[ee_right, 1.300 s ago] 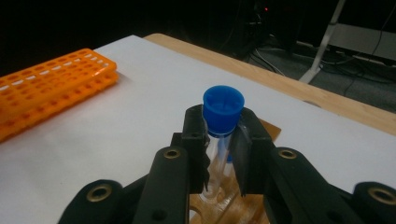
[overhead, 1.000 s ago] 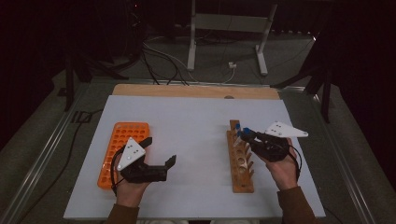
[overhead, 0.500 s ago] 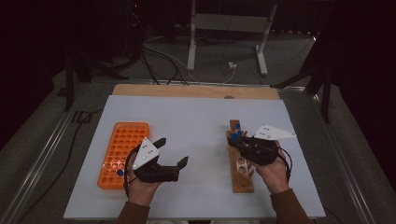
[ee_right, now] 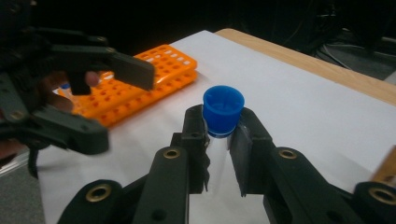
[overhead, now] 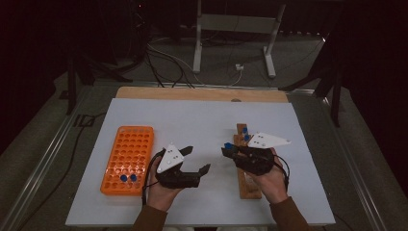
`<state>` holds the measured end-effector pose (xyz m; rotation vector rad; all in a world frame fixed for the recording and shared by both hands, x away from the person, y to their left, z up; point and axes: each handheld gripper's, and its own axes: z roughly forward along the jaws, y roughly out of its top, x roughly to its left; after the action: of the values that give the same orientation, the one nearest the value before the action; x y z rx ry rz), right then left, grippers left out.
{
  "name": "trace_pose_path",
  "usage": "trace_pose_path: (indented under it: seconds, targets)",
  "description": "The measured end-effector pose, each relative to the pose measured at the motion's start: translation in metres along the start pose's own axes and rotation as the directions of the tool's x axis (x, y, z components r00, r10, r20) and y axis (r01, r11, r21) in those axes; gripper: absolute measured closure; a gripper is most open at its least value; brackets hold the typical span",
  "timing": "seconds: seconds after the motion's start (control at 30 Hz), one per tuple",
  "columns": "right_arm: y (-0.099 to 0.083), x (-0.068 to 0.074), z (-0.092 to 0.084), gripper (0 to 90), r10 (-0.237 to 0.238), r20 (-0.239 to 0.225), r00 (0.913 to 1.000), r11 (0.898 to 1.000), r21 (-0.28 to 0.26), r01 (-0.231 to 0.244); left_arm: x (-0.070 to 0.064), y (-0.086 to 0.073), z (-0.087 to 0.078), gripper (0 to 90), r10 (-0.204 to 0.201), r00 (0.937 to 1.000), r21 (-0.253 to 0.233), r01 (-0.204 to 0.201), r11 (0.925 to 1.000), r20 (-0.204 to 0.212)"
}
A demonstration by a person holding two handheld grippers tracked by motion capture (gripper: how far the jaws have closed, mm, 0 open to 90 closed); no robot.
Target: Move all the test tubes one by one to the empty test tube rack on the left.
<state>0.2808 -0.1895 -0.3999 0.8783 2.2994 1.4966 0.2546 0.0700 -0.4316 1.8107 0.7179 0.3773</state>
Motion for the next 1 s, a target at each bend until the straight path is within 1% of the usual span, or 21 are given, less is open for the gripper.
trace_pose_path:
  seconds: [0.1,0.17,0.23,0.33,0.43,0.57,0.7,0.77,0.93,0.97,1.0]
  targets:
    - [0.001,0.004,0.003,76.7,0.006,-0.022,0.9997,1.000,-0.001,-0.006,-0.004,0.001,0.006,24.6,0.006,1.0000,0.006,-0.006,1.0000,0.004]
    - [0.002,0.007,0.005,76.7,0.000,-0.029,0.9996,1.000,0.004,0.000,-0.007,0.002,0.010,28.0,0.020,0.9998,0.012,-0.020,0.9997,0.008]
    - [0.003,0.009,0.007,76.7,-0.004,-0.037,0.9993,1.000,0.007,0.005,-0.009,0.004,0.014,33.2,0.034,0.9994,0.017,-0.035,0.9993,0.009]
    - [0.005,0.012,0.010,76.7,-0.008,-0.045,0.9989,1.000,0.010,0.009,-0.012,0.005,0.020,42.1,0.058,0.9983,0.039,-0.058,0.9975,0.007]
    - [0.005,0.014,0.011,76.7,-0.009,-0.053,0.9986,1.000,0.013,0.009,-0.014,0.005,0.024,52.0,0.072,0.9973,0.054,-0.073,0.9959,0.011]
    - [0.005,0.015,0.012,76.7,-0.010,-0.059,0.9982,1.000,0.019,0.012,-0.015,0.005,0.025,63.2,0.081,0.9966,0.048,-0.082,0.9955,0.017]
    - [0.005,0.017,0.014,76.7,-0.013,-0.067,0.9977,1.000,0.022,0.014,-0.015,0.004,0.026,71.8,0.090,0.9956,0.049,-0.091,0.9946,0.024]
    - [0.005,0.017,0.014,76.7,-0.014,-0.069,0.9975,1.000,0.023,0.016,-0.016,0.004,0.026,76.3,0.099,0.9949,0.051,-0.100,0.9937,0.020]
    - [0.004,0.018,0.015,76.3,-0.016,-0.075,0.9971,1.000,0.025,0.017,-0.016,0.004,0.025,78.0,0.109,0.9937,0.051,-0.110,0.9926,0.025]
    - [0.004,0.018,0.015,75.1,-0.015,-0.076,0.9970,1.000,0.022,0.017,-0.016,0.004,0.025,78.1,0.108,0.9938,0.051,-0.109,0.9927,0.026]
    - [0.004,0.017,0.015,70.8,-0.013,-0.078,0.9969,1.000,0.016,0.014,-0.016,0.004,0.025,78.2,0.107,0.9940,0.050,-0.108,0.9929,0.023]
